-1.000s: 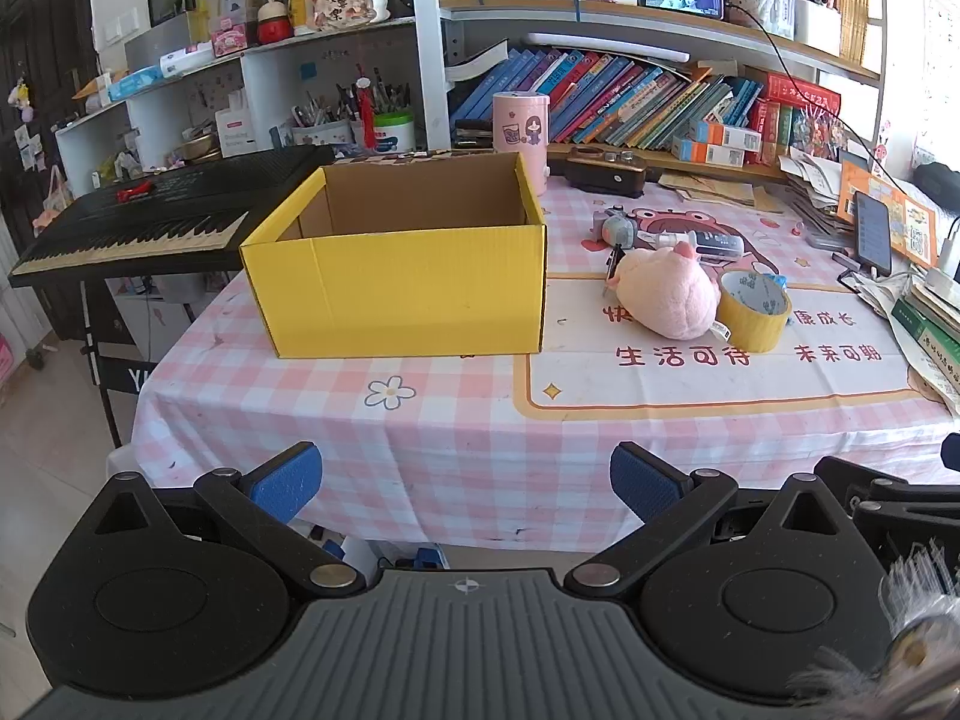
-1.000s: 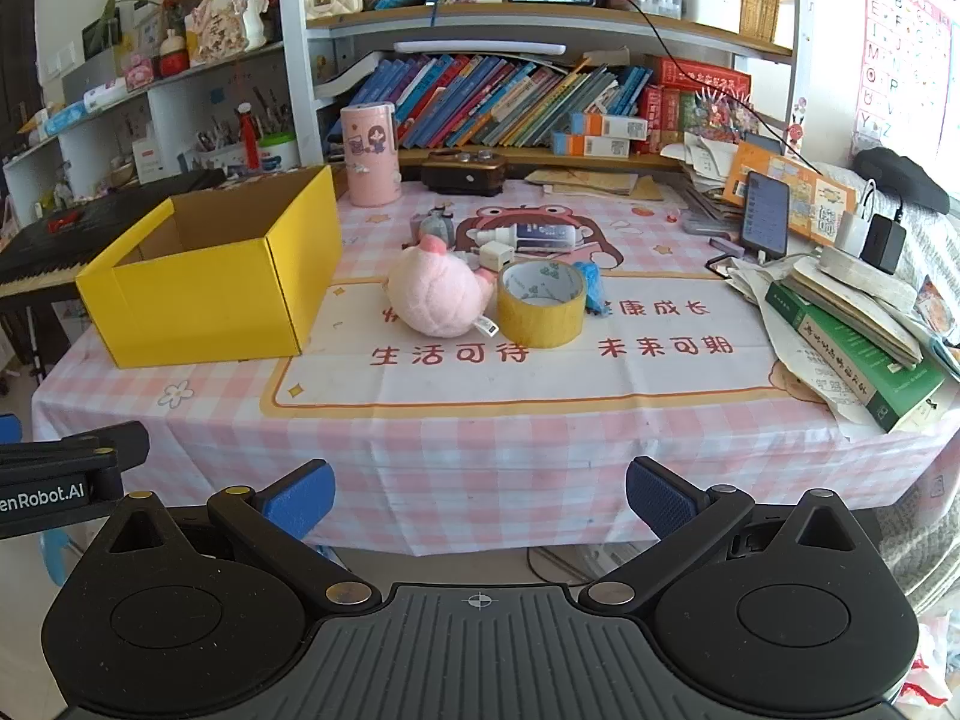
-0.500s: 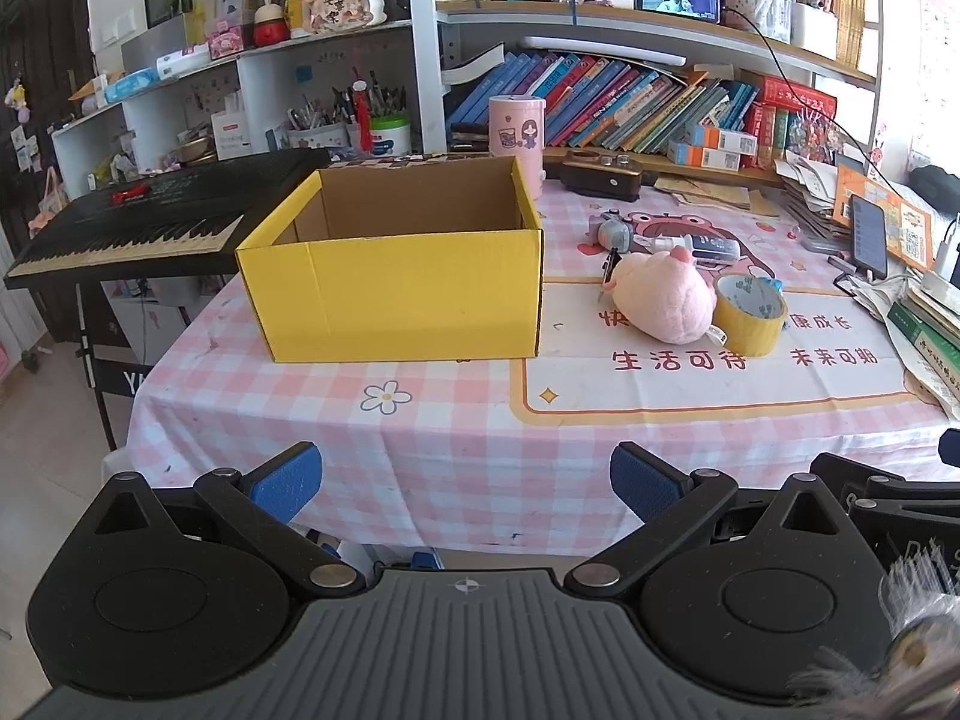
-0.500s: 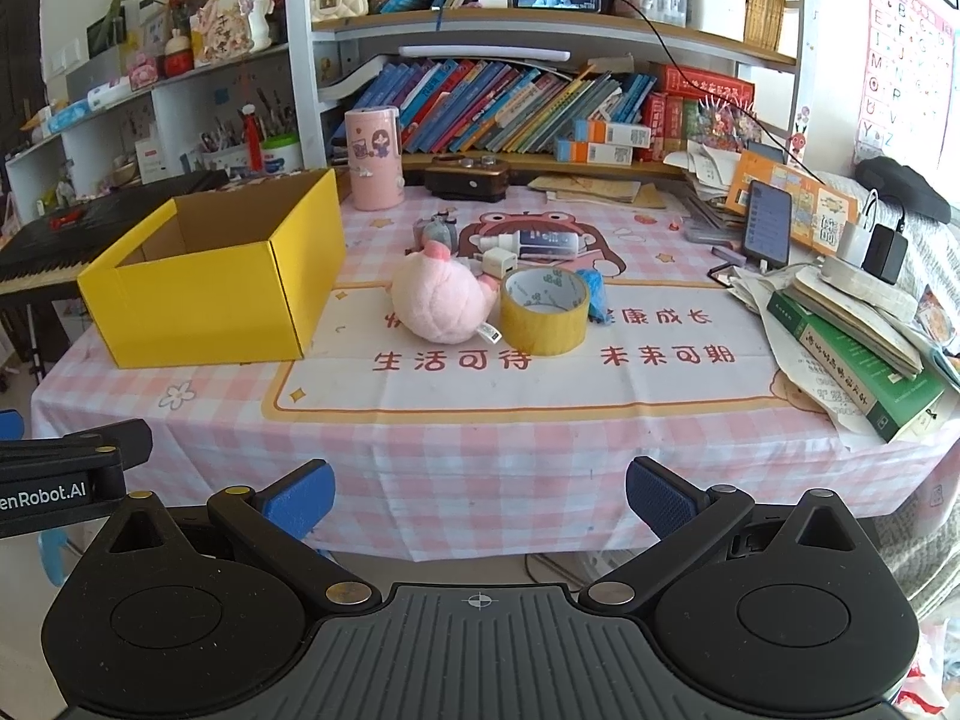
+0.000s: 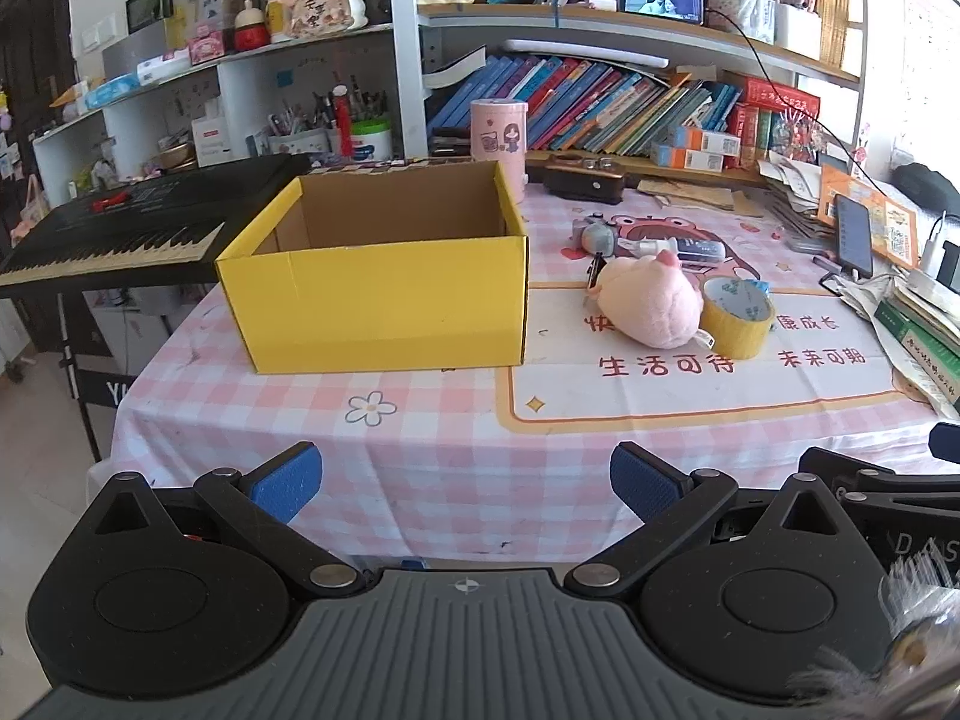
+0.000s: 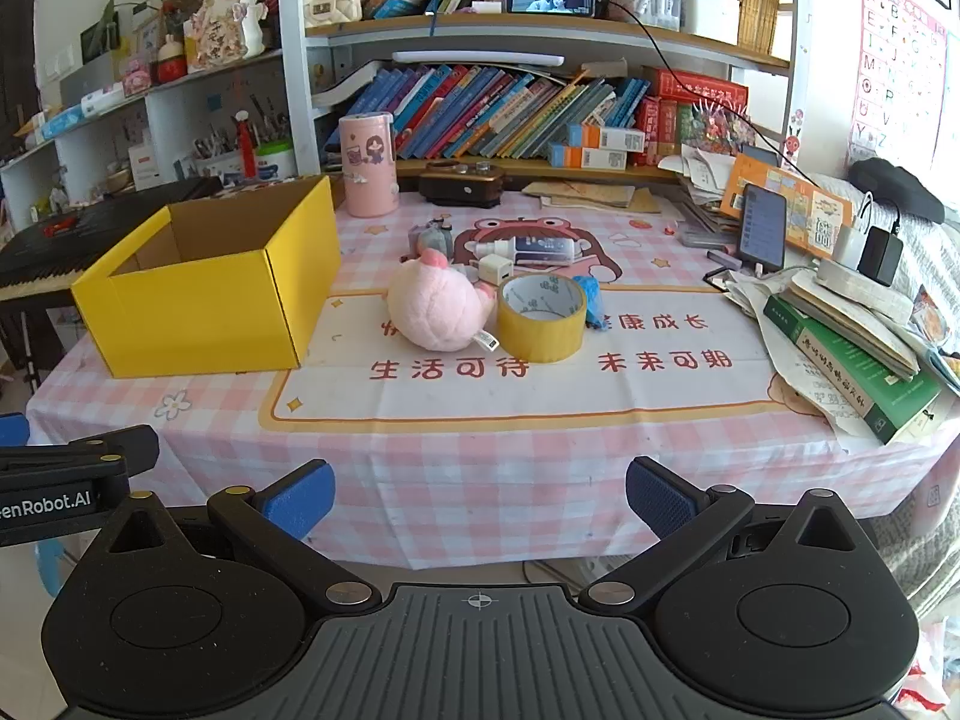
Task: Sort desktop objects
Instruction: 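Move both tools toward the pink plush pig and tape roll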
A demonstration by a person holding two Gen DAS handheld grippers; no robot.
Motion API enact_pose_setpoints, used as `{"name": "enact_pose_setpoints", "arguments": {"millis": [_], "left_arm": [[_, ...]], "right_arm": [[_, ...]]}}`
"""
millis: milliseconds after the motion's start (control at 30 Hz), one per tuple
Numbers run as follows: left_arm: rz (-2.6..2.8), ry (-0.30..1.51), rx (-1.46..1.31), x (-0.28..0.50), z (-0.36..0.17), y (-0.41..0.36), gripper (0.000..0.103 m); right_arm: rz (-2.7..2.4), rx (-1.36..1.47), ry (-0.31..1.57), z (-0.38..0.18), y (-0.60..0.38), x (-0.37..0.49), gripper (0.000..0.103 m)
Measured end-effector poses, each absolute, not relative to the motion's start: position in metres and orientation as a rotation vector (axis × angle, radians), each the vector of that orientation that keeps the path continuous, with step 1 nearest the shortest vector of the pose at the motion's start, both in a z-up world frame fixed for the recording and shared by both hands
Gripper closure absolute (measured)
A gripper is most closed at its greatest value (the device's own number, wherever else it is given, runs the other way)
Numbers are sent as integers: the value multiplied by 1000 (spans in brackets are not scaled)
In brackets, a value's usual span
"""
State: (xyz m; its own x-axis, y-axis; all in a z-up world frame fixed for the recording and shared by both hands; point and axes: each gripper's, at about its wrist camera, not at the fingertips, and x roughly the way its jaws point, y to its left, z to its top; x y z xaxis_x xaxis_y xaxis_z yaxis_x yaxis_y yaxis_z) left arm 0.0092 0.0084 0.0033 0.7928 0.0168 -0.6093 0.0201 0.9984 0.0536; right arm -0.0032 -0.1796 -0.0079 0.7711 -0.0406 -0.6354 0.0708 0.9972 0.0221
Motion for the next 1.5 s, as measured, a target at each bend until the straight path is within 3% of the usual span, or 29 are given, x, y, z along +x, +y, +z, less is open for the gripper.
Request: {"name": "enact_pose_setpoints", "arguments": {"millis": [867,1500], "left_arm": [[-36,729,60,63,-12,-23,0],[-64,786,75,131,-21,-98,0]], "right_arm": [[-95,58,746,-22,-210,44,0],[-85,60,794,-29,-278,115,0]]}}
